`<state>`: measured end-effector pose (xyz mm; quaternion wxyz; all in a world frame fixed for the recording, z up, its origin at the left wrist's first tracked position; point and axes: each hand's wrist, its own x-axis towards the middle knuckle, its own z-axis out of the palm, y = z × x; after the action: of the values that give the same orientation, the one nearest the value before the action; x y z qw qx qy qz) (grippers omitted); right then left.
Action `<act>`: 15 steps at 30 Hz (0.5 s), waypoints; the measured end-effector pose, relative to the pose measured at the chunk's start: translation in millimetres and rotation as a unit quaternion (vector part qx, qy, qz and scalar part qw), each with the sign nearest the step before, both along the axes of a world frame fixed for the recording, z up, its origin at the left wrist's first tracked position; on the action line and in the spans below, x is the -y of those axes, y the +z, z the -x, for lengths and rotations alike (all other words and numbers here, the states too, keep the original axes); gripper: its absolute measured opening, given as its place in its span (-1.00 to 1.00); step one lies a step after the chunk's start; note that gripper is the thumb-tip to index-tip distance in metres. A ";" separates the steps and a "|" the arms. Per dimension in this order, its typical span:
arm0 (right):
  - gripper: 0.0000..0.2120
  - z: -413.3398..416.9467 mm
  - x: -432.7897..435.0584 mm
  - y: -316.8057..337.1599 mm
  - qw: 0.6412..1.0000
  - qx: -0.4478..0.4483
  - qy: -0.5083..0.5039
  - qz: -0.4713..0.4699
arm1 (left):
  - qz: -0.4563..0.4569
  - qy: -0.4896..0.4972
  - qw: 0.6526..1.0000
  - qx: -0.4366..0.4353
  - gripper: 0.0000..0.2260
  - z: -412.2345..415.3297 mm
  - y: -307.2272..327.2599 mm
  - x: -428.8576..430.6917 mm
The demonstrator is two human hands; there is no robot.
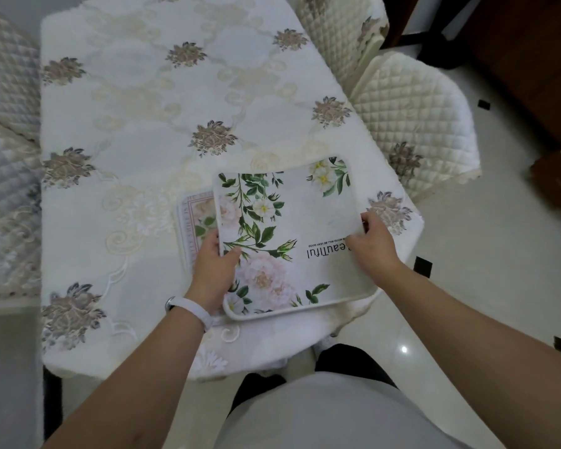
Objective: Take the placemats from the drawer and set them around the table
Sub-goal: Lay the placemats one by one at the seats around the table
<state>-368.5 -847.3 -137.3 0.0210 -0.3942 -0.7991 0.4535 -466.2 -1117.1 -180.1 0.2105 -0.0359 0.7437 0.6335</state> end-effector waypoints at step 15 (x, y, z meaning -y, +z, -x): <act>-0.69 -76.4 -107.9 44.8 0.997 -0.077 -0.029 0.009 | -0.025 -0.023 0.999 -0.035 -0.62 -52.1 41.2 -114.4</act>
<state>-292.1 -739.4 -92.5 0.0921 -0.3816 -0.7788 0.4892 -414.1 -1002.7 -138.9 0.2000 0.0088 0.7355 0.6473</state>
